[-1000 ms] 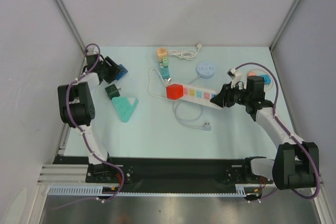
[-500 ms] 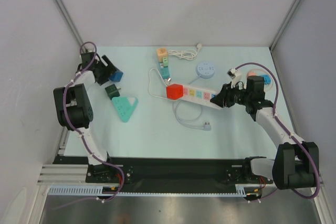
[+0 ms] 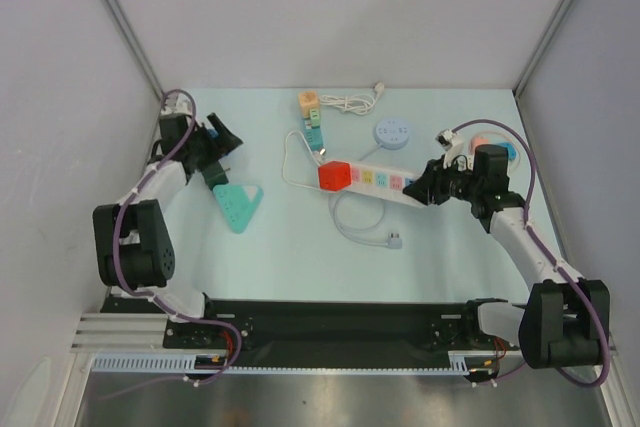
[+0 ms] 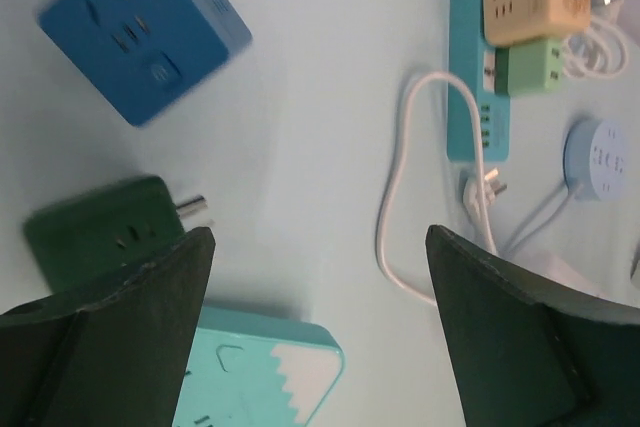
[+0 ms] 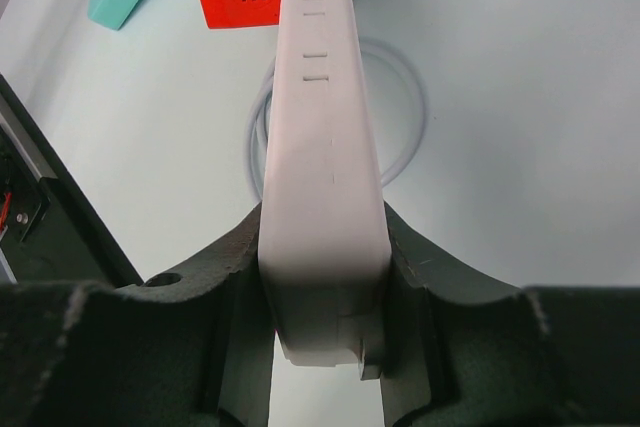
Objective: Pull the plug off the socket
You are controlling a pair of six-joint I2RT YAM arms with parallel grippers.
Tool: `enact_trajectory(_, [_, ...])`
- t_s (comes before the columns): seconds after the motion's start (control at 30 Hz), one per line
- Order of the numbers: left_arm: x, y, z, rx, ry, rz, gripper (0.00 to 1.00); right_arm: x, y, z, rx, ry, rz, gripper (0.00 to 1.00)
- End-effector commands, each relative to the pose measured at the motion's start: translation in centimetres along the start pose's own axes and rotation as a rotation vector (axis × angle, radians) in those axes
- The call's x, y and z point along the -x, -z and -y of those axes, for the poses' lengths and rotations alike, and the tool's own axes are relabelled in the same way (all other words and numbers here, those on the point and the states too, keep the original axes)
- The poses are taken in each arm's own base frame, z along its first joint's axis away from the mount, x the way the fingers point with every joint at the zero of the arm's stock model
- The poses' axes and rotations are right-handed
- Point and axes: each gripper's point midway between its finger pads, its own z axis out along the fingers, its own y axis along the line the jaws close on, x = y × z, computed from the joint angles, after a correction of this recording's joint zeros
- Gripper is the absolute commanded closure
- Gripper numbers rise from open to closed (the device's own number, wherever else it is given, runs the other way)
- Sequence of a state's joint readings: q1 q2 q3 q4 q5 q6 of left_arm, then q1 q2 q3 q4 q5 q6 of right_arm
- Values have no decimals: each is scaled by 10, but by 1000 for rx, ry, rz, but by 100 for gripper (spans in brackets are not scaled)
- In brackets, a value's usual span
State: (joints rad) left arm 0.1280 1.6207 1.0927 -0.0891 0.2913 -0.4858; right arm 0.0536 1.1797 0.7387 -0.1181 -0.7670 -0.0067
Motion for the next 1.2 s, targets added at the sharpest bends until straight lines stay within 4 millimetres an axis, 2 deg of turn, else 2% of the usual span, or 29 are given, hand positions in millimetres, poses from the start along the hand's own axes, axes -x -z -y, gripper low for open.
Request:
enact_trajectory(0.0, [-20, 10, 41, -157, -20, 10, 7, 28, 9, -13, 44, 96, 82, 100])
enact_trajectory(0.07, [-41, 14, 58, -223, -38, -4, 7, 28, 10, -12, 43, 96, 83, 100])
enact_trajectory(0.1, [-43, 20, 66, -250, -53, 8, 7, 28, 10, -12, 43, 98, 83, 100])
enact_trajectory(0.17, [-69, 26, 95, -327, -107, -26, 7, 28, 10, -13, 46, 100, 83, 100])
enact_trajectory(0.23, [-79, 34, 116, -384, -150, -27, 7, 28, 10, -13, 48, 98, 82, 100])
enact_trajectory(0.27, [-90, 39, 132, -423, -182, -43, 7, 28, 10, -13, 51, 98, 81, 100])
enact_trajectory(0.33, [-100, 44, 149, -459, -217, -46, 6, 28, 11, -14, 52, 100, 81, 100])
enact_trajectory(0.37, [-112, 48, 163, -489, -249, -64, 4, 28, 11, -14, 54, 102, 82, 100])
enact_trajectory(0.43, [-123, 48, 172, -484, -281, -77, 2, 28, 12, -15, 55, 105, 83, 100])
enact_trajectory(0.47, [-134, 51, 186, -503, -324, -91, 1, 29, 12, -15, 55, 106, 84, 100])
enact_trajectory(0.67, [-157, 44, 214, -433, -462, -102, 0, 29, 13, -17, 58, 108, 87, 100])
enact_trajectory(0.77, [-168, 35, 221, -407, -500, -125, 1, 29, 13, -17, 60, 108, 87, 100])
enact_trajectory(0.93, [-192, 16, 217, -344, -549, -199, 0, 29, 13, -17, 63, 105, 86, 100])
enact_trajectory(1.1, [-206, 8, 217, -322, -572, -224, 1, 28, 12, -17, 66, 98, 83, 100])
enact_trajectory(1.17, [-211, 4, 218, -327, -566, -235, 5, 27, 12, -16, 66, 96, 81, 100])
